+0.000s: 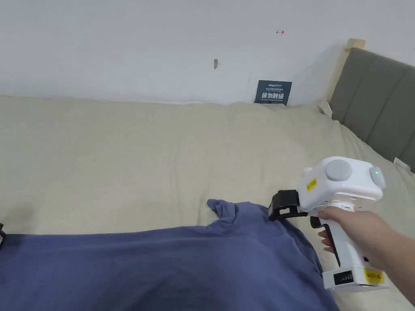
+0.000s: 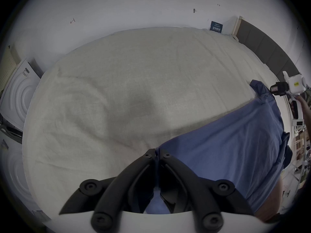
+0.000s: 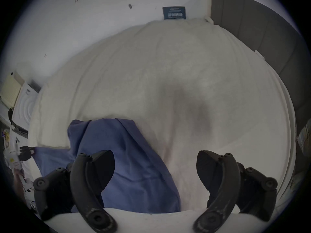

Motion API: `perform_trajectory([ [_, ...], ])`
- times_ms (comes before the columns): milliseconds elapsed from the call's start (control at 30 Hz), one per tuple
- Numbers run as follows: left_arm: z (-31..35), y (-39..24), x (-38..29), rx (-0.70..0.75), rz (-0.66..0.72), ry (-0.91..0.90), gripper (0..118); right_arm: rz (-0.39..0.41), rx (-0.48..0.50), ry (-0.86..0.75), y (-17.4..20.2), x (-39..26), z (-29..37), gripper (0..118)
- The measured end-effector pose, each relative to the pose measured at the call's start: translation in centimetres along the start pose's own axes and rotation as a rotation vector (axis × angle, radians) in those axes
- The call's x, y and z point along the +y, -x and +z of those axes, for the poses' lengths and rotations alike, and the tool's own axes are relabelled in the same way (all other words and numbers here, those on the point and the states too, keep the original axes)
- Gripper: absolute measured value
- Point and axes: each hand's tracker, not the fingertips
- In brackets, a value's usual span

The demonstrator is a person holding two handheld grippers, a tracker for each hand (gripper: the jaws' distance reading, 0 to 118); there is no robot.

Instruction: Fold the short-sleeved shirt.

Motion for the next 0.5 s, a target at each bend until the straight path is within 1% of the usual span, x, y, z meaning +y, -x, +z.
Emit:
perform_trajectory([
  [67, -0.3, 0.0, -0.2, 0.0, 0.003, 0.01, 4, 0.008, -0.019, 0.001, 0.3, 0.8, -1.7, 101],
  [100, -0.4, 0.0, -0.3, 0.002, 0.005, 0.013, 4, 0.005, -0.024, 0.001, 0.5, 0.9, -2.2, 92],
  [133, -0.6, 0.1, -0.4, 0.002, 0.007, 0.016, 4, 0.001, -0.025, 0.008, 0.8, 1.0, -2.7, 67],
  [167, -0.9, 0.1, -0.4, 0.0, 0.01, 0.022, 4, -0.003, -0.013, 0.012, 1.0, 0.6, -2.9, 26],
  [200, -1.0, 0.1, -0.6, -0.001, 0.01, 0.026, 4, -0.002, 0.005, 0.021, 1.2, 0.4, -3.0, 1],
  [233, -1.3, 0.1, -0.6, -0.001, 0.008, 0.033, 4, 0.074, -0.156, 0.007, 1.9, -0.1, -2.8, 0],
  [267, -1.5, 0.1, -0.7, -0.005, 0.005, 0.042, 4, 0.129, -0.13, -0.01, 2.0, -0.2, -2.6, 0],
  [333, -1.8, 0.1, -0.9, -0.005, 0.004, 0.045, 4, 0.175, -0.108, -0.016, 2.0, -0.2, -1.8, 0],
  [400, -1.8, 0.2, -1.0, -0.004, 0.008, 0.044, 4, 0.156, -0.074, -0.058, 1.4, -0.2, -0.6, 0],
  [433, -1.8, 0.2, -1.1, -0.005, 0.014, 0.04, 4, 0.125, -0.048, -0.087, 0.9, -0.2, 0.2, 0],
  [500, -1.6, 0.3, -1.2, -0.005, 0.028, 0.035, 4, 0.094, -0.012, -0.108, 0.5, -0.2, 1.5, 0],
])
